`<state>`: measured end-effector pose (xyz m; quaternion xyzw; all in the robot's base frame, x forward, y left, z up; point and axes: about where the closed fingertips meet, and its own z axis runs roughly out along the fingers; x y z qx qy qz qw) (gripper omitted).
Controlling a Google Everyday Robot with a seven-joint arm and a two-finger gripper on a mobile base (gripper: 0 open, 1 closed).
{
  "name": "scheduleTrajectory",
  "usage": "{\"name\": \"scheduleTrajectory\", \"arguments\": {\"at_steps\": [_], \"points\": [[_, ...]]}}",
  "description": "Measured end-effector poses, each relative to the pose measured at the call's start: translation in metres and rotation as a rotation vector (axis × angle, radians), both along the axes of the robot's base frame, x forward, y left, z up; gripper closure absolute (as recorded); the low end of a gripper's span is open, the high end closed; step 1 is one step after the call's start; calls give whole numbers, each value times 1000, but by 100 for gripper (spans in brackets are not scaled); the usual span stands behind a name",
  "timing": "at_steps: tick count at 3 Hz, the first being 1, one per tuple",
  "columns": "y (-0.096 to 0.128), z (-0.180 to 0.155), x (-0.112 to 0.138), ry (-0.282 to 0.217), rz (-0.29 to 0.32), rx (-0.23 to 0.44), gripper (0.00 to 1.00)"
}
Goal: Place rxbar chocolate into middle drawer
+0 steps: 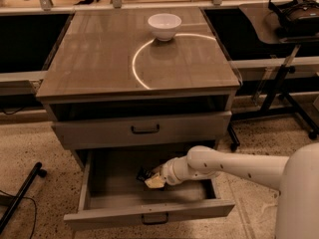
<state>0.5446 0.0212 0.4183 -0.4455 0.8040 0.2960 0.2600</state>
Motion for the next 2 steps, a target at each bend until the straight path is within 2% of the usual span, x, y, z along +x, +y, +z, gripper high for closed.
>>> {"name": "scheduleTrajectory", "arguments": {"at_steps": [1,2], "points": [[-2,3,2,-4,5,10,13],[-18,19,4,-11,18,16,0]]}}
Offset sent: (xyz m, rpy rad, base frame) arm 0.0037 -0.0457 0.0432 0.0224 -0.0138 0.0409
